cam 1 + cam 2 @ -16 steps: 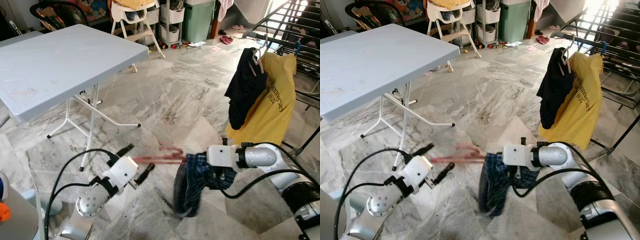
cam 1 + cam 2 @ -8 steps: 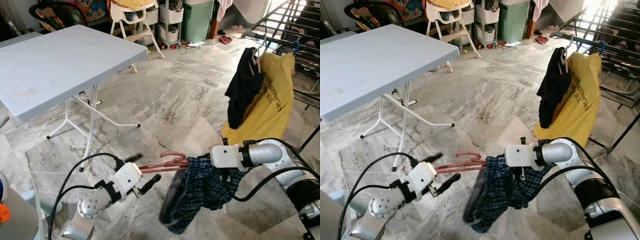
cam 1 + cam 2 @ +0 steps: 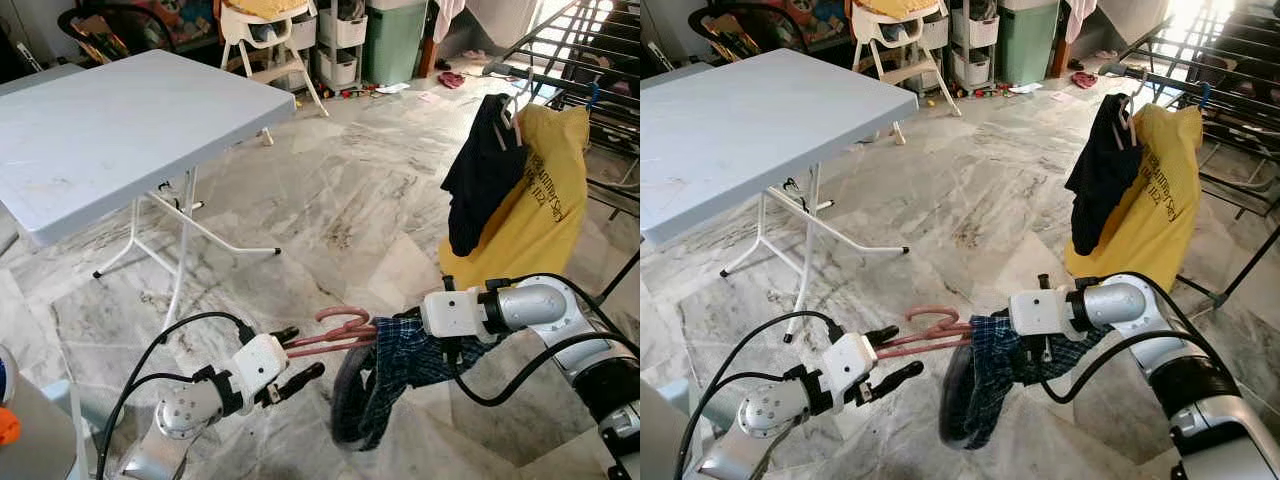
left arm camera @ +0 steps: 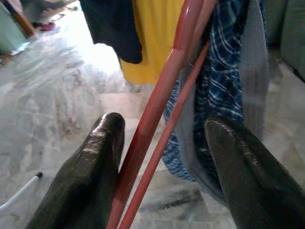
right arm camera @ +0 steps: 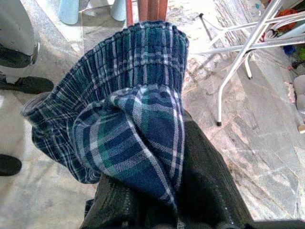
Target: Hang hanger
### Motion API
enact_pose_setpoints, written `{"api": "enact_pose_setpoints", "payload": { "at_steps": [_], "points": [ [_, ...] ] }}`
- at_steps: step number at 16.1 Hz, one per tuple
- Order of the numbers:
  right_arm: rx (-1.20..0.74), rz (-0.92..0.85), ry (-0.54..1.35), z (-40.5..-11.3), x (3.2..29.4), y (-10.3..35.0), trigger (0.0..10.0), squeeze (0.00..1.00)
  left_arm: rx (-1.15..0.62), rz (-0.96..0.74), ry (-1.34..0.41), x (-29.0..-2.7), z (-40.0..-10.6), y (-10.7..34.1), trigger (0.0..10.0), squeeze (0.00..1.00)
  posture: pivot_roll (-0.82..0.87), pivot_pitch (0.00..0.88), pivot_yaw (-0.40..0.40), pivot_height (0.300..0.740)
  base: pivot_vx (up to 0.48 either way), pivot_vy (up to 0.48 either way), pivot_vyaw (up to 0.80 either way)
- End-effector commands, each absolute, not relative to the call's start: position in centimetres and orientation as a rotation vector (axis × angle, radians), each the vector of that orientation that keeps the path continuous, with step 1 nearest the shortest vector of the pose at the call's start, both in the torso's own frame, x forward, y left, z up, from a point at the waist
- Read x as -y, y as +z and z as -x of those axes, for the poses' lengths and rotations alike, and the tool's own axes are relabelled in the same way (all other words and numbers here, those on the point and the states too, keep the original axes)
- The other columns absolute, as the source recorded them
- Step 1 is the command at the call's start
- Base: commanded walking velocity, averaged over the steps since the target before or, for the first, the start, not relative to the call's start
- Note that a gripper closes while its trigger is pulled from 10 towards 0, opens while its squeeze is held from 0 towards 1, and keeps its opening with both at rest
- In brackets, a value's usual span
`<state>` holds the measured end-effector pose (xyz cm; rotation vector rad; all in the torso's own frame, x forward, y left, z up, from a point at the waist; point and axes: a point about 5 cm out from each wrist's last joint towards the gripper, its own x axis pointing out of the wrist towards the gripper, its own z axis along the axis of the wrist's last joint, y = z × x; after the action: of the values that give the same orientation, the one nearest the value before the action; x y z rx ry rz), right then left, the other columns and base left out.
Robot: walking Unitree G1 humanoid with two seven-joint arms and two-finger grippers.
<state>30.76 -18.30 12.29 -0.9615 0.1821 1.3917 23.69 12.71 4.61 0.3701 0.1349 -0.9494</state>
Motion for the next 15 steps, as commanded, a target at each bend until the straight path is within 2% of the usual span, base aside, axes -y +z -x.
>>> {"api": "enact_pose_setpoints", "payload": {
  "at_steps": [1, 7, 8, 10, 12, 15],
  "points": [
    [-0.123, 0.97, 1.379, -31.1, 17.9, 13.4, 10.0, 0.0, -0.186, -0.372, -0.994, -12.9, -23.3, 4.1, 0.0, 0.0, -0.06, 0.0, 0.059, 0.74, 0.0, 0.0, 0.0],
    [-0.106, 0.965, 1.379, -31.0, 17.7, 13.5, 10.0, 0.0, -0.274, -0.396, -1.057, -13.2, -22.8, 3.2, 0.0, 0.0, -0.06, 0.0, 0.061, 0.74, 0.0, 0.0, 0.0],
    [-0.105, 0.964, 1.379, -31.0, 17.7, 13.5, 10.0, 0.0, -0.261, -0.418, -1.035, -13.3, -23.0, 3.2, 0.0, 0.0, -0.06, 0.0, 0.059, 0.74, 0.0, 0.0, 0.0],
    [-0.084, 0.961, 1.357, -31.2, 17.5, 13.5, 10.0, 0.0, -0.104, -0.461, -0.829, -13.9, -25.7, 5.3, 0.0, 0.0, -0.06, 0.0, 0.056, 0.74, 0.0, 0.0, 0.0],
    [-0.035, 0.97, 1.306, -31.8, 17.1, 13.9, 10.0, 0.0, -0.023, -0.487, -0.715, -14.6, -27.1, 6.8, 0.0, 0.0, -0.06, 0.0, 0.057, 0.74, 0.0, 0.0, 0.0],
    [0.029, 1.001, 1.243, -32.6, 16.5, 14.6, 10.0, 0.0, -0.024, -0.516, -0.695, -15.1, -27.7, 6.7, 0.0, 0.0, -0.06, 0.0, 0.063, 0.74, 0.0, 0.0, 0.0]
  ]
}}
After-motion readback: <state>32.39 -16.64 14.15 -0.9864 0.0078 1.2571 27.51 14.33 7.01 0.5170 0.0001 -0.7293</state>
